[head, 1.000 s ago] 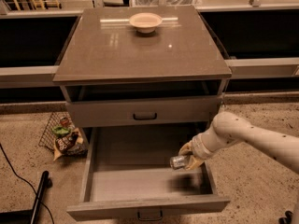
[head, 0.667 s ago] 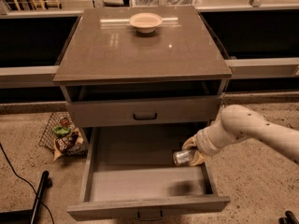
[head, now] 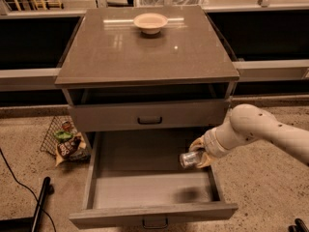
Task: Pick redbull can from middle drawer and place on counter
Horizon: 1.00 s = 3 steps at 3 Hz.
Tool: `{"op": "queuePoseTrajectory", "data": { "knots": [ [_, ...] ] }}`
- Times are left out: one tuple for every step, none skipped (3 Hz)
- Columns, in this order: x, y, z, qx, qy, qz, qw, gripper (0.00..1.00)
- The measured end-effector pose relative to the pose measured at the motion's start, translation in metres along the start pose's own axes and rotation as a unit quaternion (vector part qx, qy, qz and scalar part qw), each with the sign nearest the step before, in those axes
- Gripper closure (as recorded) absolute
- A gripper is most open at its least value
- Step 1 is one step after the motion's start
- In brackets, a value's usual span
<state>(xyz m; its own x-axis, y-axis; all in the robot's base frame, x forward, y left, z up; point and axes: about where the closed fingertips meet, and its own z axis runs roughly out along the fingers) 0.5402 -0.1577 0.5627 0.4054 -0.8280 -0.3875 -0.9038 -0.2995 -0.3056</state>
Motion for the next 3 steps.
{"op": "queuePoseTrajectory", "data": {
  "knots": [
    [-0.006,-0.007,-0.010,0.000,0.002,-0.011,0.9999,1.00],
    [-0.024,-0.029,-0.047,0.003,0.017,-0.045,0.9988,1.00],
    [-0.045,-0.053,-0.091,0.008,0.045,-0.082,0.9955,1.00]
  ]
}}
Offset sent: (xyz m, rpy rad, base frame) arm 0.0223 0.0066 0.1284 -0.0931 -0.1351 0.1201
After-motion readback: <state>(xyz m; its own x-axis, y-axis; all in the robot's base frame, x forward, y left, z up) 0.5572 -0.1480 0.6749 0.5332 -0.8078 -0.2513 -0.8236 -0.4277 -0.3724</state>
